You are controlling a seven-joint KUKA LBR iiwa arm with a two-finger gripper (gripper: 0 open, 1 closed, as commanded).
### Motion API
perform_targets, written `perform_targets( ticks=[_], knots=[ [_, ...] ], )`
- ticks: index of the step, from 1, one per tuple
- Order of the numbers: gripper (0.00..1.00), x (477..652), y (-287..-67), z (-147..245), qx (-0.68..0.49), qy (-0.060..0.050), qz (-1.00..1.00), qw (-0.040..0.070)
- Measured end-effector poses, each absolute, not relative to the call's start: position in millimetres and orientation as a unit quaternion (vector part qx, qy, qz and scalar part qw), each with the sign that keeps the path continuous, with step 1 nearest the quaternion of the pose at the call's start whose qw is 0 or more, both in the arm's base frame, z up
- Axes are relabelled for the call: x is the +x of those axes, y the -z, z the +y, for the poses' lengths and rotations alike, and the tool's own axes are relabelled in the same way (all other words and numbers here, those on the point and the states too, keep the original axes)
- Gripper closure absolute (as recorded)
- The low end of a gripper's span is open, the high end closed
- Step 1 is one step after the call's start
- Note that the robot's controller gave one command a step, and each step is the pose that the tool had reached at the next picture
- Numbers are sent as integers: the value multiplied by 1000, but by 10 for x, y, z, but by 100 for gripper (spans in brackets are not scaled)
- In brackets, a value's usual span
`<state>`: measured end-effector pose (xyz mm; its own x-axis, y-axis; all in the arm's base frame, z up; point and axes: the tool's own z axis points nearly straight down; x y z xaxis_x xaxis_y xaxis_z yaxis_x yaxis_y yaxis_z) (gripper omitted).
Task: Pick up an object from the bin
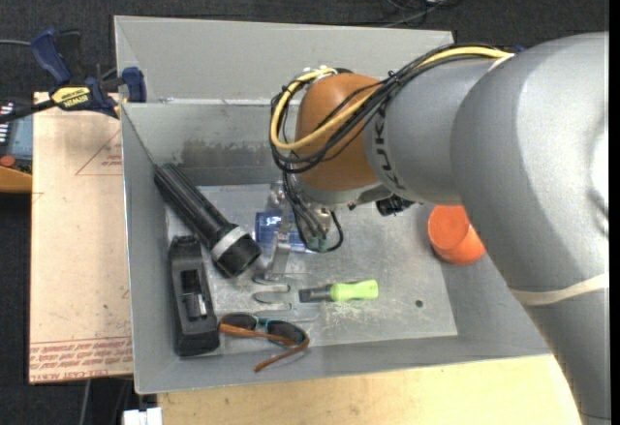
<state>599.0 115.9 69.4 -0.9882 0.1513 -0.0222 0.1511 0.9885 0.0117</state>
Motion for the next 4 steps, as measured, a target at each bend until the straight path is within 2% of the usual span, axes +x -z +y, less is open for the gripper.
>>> perform_targets(
  ticks=[1, 3, 4],
  knots=[
    [100, 6209, -709, 1106, 64, -3, 998, 5],
    [100, 6190, -791, 1104, 64, -3, 998, 2],
    [100, 6191, -1092, 1105, 64, -3, 998, 2]
  ],
)
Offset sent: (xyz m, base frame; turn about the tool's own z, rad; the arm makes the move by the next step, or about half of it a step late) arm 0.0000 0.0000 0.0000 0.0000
